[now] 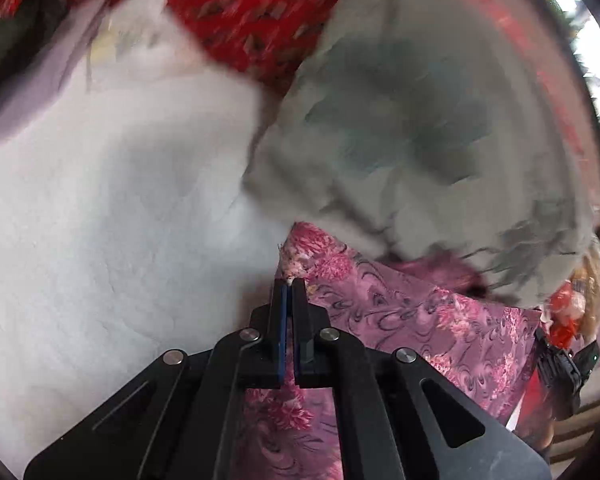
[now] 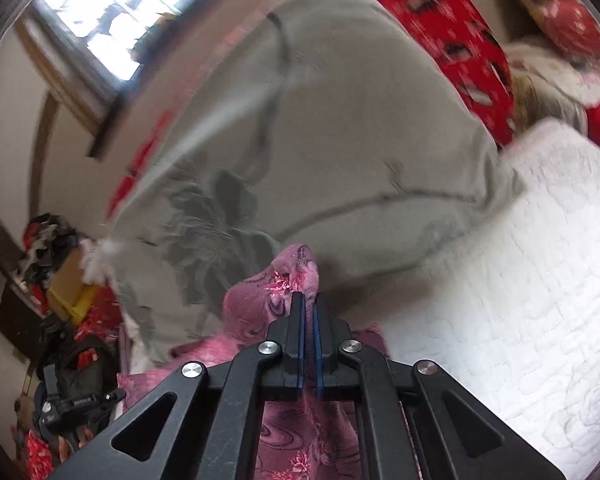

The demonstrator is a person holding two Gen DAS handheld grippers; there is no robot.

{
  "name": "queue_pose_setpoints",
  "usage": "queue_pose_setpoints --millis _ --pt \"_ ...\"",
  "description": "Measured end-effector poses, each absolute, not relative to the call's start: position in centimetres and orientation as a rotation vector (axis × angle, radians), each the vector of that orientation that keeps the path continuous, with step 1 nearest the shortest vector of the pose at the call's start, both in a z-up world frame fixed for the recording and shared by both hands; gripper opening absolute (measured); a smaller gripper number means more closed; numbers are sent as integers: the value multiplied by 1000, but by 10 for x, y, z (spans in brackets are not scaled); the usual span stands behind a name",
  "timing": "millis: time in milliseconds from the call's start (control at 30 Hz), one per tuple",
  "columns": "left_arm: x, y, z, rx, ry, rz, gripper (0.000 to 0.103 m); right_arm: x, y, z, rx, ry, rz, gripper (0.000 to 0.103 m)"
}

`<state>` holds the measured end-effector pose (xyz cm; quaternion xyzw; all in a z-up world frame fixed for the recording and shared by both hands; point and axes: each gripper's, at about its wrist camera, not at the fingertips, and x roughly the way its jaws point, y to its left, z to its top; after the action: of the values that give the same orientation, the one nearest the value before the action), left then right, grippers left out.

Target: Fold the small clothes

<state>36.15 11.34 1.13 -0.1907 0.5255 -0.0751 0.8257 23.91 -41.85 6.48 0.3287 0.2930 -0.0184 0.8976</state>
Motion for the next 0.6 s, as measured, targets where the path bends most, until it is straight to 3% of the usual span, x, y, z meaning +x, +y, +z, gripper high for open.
queue_pose_setpoints --millis 67,167,233,300,367,400,433,533,600 --pt "366 117 -12 -438 1173 -141 2 250 -419 38 702 695 -76 3" --pt "358 129 -3 -493 1166 -151 6 251 -421 12 700 813 -164 7" --pt "342 133 14 -471 1132 -185 6 236 -422 24 706 753 -144 10" --pt "313 129 35 -396 1083 -244 13 209 -419 43 736 656 -30 10" --pt "288 122 41 -365 1062 -286 41 193 -411 49 759 624 68 15" --pt "275 117 40 -361 1058 -293 56 187 -404 48 752 638 99 24" --pt "265 109 35 -345 1070 -295 57 185 -395 42 721 682 108 31" --pt "256 85 6 -245 1219 -258 54 192 -372 10 621 928 54 29" --pt "248 86 2 -237 1255 -232 49 177 -371 26 615 869 15 28"
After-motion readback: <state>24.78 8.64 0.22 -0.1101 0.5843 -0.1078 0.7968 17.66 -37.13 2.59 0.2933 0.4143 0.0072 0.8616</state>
